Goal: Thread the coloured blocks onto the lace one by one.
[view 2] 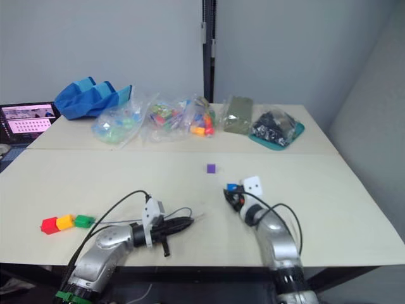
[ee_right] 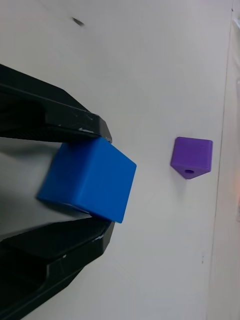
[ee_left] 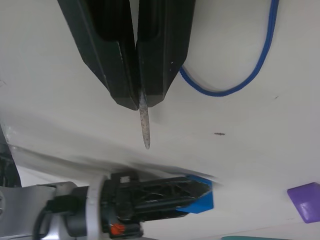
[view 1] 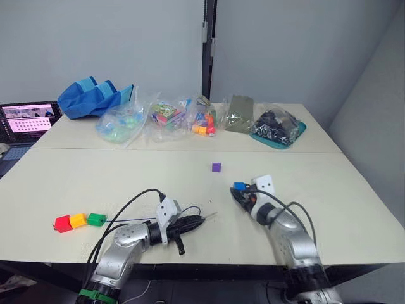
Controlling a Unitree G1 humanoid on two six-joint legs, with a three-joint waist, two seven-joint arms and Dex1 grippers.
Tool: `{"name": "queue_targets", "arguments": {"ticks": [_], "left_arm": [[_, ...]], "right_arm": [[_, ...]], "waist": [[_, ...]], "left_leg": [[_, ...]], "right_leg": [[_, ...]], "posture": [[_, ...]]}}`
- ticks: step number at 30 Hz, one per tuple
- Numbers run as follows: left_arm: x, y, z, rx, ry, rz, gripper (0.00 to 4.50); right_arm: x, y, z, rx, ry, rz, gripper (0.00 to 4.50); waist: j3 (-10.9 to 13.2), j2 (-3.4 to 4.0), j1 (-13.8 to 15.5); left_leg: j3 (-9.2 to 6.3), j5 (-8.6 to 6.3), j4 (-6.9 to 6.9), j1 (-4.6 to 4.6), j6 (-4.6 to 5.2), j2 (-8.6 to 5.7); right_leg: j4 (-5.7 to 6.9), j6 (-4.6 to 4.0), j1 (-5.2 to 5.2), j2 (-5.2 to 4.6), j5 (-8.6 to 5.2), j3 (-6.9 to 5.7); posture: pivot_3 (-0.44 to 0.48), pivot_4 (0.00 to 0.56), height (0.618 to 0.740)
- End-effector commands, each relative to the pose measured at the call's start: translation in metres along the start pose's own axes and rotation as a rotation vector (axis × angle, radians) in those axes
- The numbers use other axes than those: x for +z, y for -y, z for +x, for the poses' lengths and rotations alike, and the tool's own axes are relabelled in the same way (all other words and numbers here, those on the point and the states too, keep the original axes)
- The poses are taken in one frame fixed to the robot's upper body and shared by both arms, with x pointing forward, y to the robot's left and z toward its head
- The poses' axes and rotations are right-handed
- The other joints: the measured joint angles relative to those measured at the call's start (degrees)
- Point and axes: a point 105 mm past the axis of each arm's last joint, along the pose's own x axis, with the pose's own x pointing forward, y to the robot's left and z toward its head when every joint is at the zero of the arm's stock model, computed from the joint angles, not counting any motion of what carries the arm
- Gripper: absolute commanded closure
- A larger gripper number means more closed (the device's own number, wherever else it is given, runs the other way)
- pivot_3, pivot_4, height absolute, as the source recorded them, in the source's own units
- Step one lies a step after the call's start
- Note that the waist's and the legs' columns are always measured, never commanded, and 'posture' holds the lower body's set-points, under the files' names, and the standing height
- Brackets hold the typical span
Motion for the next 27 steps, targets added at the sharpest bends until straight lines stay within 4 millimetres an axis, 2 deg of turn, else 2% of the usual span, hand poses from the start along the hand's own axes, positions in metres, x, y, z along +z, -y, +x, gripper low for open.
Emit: {"name": "queue_targets", "arguments": {"ticks": [1, 3, 6, 12, 18, 19, 22, 25, 27], "left_arm": [[0.007, 0.001, 0.007, -0.041, 0.028, 0.021, 4.50], [0.008, 0.002, 0.011, -0.071, 0.030, 0.023, 4.50], [0.008, 0.003, 0.015, -0.103, 0.027, 0.021, 4.50], [0.009, 0.001, 0.019, -0.147, 0.018, 0.027, 4.50], [0.010, 0.000, 0.022, -0.165, 0.017, 0.034, 4.50], [0.011, -0.001, 0.022, -0.166, 0.018, 0.035, 4.50], [0.011, -0.001, 0.022, -0.167, 0.019, 0.038, 4.50], [0.011, -0.003, 0.022, -0.166, 0.020, 0.040, 4.50], [0.011, -0.004, 0.022, -0.164, 0.020, 0.042, 4.50]], "right_arm": [[0.020, -0.008, -0.021, 0.023, 0.056, -0.009, 2.81], [0.014, -0.013, -0.039, 0.011, 0.037, 0.010, 2.81], [0.005, -0.015, -0.054, -0.016, 0.009, 0.024, 2.81], [-0.001, -0.016, -0.068, -0.067, -0.004, 0.045, 2.81], [-0.003, -0.015, -0.070, -0.079, -0.004, 0.066, 2.81], [-0.002, -0.015, -0.070, -0.081, 0.001, 0.068, 2.01], [0.004, -0.014, -0.069, -0.074, 0.021, 0.070, 1.29], [0.012, -0.014, -0.070, -0.055, 0.035, 0.063, 0.15], [0.020, -0.015, -0.071, -0.040, 0.053, 0.055, 0.07]], "waist": [[0.0, 0.00, 0.0], [0.0, 0.00, -0.1], [0.0, 0.00, -0.1], [0.0, -0.01, -0.4], [0.0, -0.01, -0.4], [0.0, -0.01, -0.4], [0.0, -0.01, -0.4], [0.0, -0.01, -0.4], [0.0, -0.01, -0.4]], "left_leg": [[0.00, 0.00, 0.01, 0.00, 0.00, 0.00], [0.00, 0.00, 0.00, 0.00, 0.00, 0.00], [0.00, -0.01, 0.02, 0.00, 0.00, 0.00], [0.00, -0.01, 0.06, 0.00, 0.00, 0.00], [0.00, -0.01, 0.05, -0.01, 0.00, 0.00], [0.00, -0.01, 0.05, -0.01, 0.00, 0.00], [0.00, -0.01, 0.06, -0.01, 0.00, 0.00], [0.00, -0.01, 0.06, -0.01, 0.00, 0.00], [0.00, -0.01, 0.05, -0.01, 0.00, 0.00]], "right_leg": [[-0.01, 0.00, 0.01, 0.00, 0.00, 0.00], [-0.02, 0.00, 0.01, 0.00, 0.00, 0.00], [-0.05, 0.01, 0.02, 0.00, -0.01, 0.00], [-0.05, 0.02, 0.03, 0.00, 0.00, 0.00], [-0.06, 0.02, 0.03, -0.01, 0.01, 0.00], [-0.06, 0.02, 0.03, -0.01, 0.01, 0.00], [-0.07, 0.02, 0.04, -0.01, 0.01, 0.00], [-0.07, 0.02, 0.04, -0.01, 0.01, 0.00], [-0.06, 0.02, 0.03, -0.01, 0.01, 0.00]], "posture": [[0.000, 0.150, 0.717], [0.000, 0.150, 0.717], [0.000, 0.150, 0.717], [0.000, 0.150, 0.717], [0.000, 0.150, 0.717], [0.000, 0.150, 0.717], [0.000, 0.150, 0.717], [0.000, 0.150, 0.717], [0.000, 0.150, 0.717]]}}
